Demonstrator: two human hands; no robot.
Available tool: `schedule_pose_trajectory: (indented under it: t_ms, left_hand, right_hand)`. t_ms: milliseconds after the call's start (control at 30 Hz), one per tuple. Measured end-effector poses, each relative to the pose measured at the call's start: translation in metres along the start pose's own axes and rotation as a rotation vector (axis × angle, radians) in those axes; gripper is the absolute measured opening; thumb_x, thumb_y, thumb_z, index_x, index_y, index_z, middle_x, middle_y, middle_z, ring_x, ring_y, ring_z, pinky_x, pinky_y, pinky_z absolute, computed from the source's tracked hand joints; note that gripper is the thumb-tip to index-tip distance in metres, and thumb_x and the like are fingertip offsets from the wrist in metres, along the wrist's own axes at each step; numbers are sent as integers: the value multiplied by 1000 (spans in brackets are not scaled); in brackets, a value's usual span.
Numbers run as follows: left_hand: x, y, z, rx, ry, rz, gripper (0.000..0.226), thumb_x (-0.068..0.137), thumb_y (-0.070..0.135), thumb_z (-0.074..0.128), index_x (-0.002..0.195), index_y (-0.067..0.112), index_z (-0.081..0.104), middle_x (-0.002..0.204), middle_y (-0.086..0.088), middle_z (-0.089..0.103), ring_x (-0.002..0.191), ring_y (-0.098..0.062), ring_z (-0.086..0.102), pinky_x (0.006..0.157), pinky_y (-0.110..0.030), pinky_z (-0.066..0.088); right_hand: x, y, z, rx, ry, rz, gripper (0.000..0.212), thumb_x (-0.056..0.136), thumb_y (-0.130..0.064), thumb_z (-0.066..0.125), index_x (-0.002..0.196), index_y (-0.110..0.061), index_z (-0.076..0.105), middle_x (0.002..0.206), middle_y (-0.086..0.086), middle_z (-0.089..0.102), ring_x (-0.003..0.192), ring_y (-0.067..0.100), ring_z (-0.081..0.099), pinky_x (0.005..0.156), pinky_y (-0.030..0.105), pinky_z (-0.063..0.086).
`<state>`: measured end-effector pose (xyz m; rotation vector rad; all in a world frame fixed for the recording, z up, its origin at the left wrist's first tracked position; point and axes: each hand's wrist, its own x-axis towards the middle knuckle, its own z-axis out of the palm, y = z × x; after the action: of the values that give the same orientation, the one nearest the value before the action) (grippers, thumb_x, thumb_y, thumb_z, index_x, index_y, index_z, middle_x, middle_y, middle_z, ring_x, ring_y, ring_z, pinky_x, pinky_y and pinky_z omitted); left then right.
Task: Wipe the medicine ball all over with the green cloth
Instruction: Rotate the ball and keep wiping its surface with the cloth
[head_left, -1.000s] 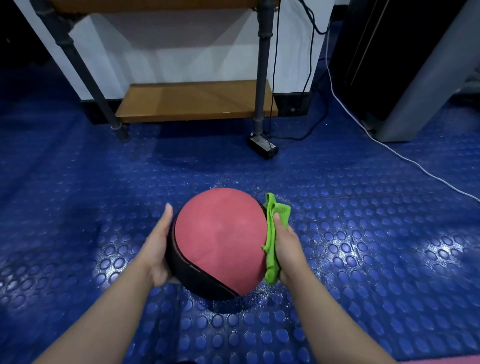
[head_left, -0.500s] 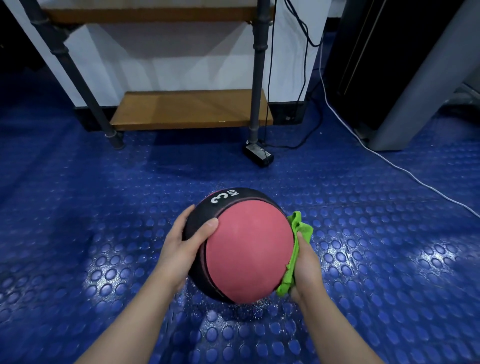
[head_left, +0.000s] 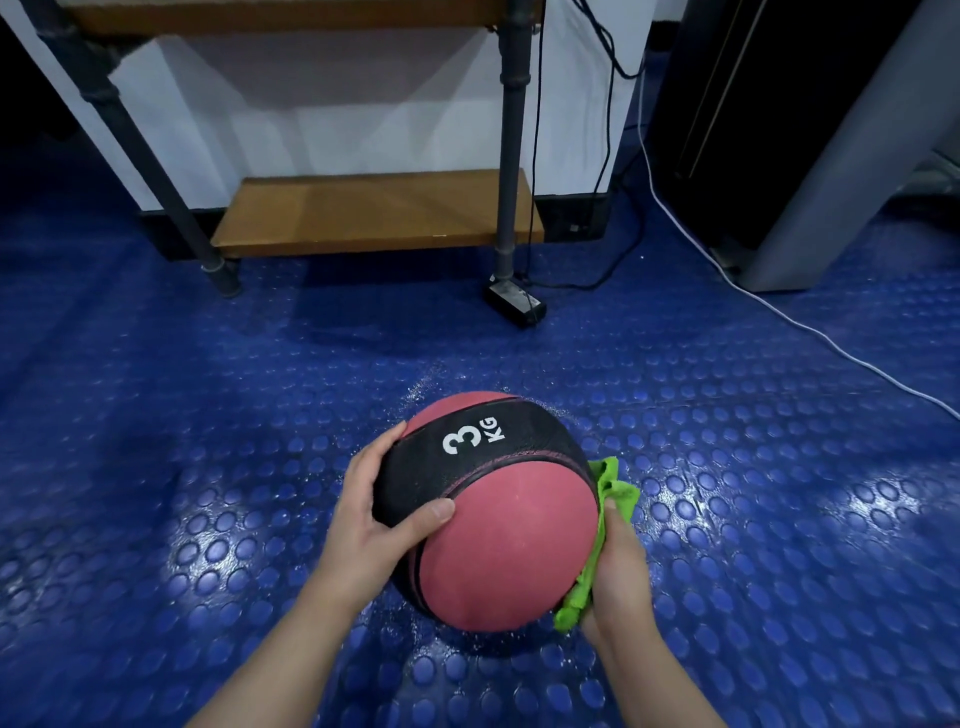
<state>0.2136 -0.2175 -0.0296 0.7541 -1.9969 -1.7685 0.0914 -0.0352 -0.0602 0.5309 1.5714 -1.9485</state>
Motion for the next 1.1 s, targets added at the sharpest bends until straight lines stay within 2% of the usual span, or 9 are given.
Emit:
schedule_pose_trajectory:
  t_ms: [133,367,500,600,733,833,900,1000,1100]
  left_hand:
    - [3,-6,3,-6,-28,18,98,55,70,82,141,41,43,146,7,46,133,-15,47,111,-47,40]
    - [7,-2,20,-94,-51,-39,99,52,82,73,134,35,43,131,16,54,118,8,53,91,-10,44]
    - [15,4,15,-146,68,-231,94,46,95,62,120,37,52,128,11,60,114,-7,59,103,-38,46]
    - [12,24,7,48,147,-319,98,61,95,50,138,35,46,145,5,47,128,-14,49,106,-37,37]
    - [1,43,7,216,196,-257,113,51,92,47,151,45,25,158,5,22,145,-18,27,116,-42,23]
    - [5,36,-6,206,245,-303,130,35,95,58,150,46,24,157,1,27,139,-23,37,116,-46,31]
    - [6,32,-19,128,242,-321,138,28,94,67,150,47,24,154,4,35,133,-21,44,112,-49,38]
    - [4,34,-32,-22,180,-338,124,45,78,80,151,47,23,145,11,42,125,-18,50,106,-51,44]
    - [2,33,-41,-114,115,-358,111,55,59,76,151,48,23,138,14,46,122,-19,52,104,-53,45]
  right_hand:
    - [2,-10,1,46,-8,-91,33,101,-35,42,110,-15,67,102,11,72,91,26,67,86,48,54]
    - [0,-32,-7,-29,21,-256,29,100,-32,46,93,-13,66,75,1,65,71,17,59,65,32,49]
    - [-11,-31,0,-103,-26,-324,27,100,-32,45,86,-18,65,71,-5,66,68,12,60,67,31,49]
    - [-23,-30,7,-127,-109,-358,27,100,-30,44,90,-18,66,77,-5,66,70,6,61,66,21,51]
    - [-34,-29,15,-103,-184,-345,28,96,-35,47,93,-18,69,82,-5,71,79,10,66,75,29,51]
    - [-33,-29,16,-33,-168,-285,34,88,-45,52,100,-18,70,98,4,73,96,21,68,87,41,52]
    - [-27,-31,11,11,-127,-254,32,93,-42,49,102,-18,68,98,7,73,95,25,67,82,42,53]
    - [-17,-34,2,98,-91,-194,39,94,-45,46,117,-19,64,109,8,71,100,24,68,80,39,52]
    - [-11,-37,-5,147,-76,-145,40,98,-45,41,116,-18,64,104,7,73,93,23,69,79,42,53]
